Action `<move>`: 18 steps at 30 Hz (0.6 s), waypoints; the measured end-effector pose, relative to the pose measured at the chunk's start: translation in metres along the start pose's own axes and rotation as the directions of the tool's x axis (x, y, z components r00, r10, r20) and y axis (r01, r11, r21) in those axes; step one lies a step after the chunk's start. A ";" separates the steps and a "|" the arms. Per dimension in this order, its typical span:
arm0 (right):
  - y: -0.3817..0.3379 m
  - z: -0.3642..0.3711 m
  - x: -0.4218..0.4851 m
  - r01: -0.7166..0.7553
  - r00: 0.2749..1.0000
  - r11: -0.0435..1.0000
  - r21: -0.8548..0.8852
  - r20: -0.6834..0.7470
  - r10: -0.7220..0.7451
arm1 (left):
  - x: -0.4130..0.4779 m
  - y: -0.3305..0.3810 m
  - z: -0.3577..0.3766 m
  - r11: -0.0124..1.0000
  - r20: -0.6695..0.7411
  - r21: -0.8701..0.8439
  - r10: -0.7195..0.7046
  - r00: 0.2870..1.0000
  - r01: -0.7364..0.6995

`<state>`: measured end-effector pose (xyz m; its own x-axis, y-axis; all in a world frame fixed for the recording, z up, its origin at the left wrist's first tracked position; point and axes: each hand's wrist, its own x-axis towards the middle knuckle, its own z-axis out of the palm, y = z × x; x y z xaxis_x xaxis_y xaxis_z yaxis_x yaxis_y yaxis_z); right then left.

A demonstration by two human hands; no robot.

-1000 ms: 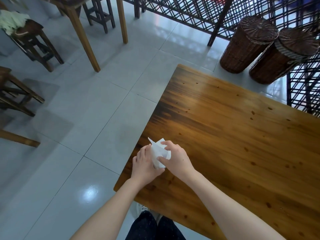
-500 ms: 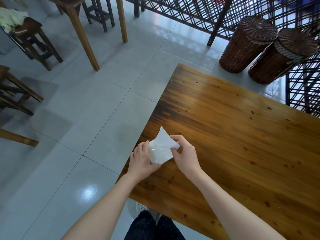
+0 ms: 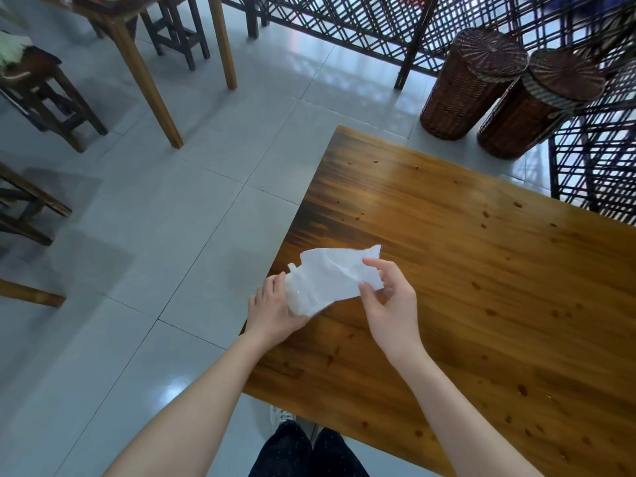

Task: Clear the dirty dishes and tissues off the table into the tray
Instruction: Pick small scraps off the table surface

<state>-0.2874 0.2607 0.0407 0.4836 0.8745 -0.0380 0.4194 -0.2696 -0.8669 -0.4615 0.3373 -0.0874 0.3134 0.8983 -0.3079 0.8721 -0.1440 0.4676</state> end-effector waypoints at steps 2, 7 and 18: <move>-0.003 -0.010 -0.002 0.011 0.999 1.000 0.015 -0.033 -0.011 | 0.003 0.000 -0.004 1.000 -0.007 0.016 0.000 1.000 0.000; -0.002 -0.030 -0.012 0.008 0.998 1.000 -0.007 -0.057 -0.009 | 0.015 -0.005 -0.017 0.997 0.029 0.075 -0.039 0.999 0.036; 0.010 -0.069 -0.047 -0.017 0.994 0.999 0.039 -0.108 0.021 | -0.040 -0.007 -0.023 1.000 -0.062 0.008 0.028 0.998 -0.028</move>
<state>-0.2531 0.1892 0.0680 0.5724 0.8199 -0.0024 0.3807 -0.2684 -0.8849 -0.4884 0.3125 -0.0590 0.3139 0.9180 -0.2426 0.8663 -0.1723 0.4689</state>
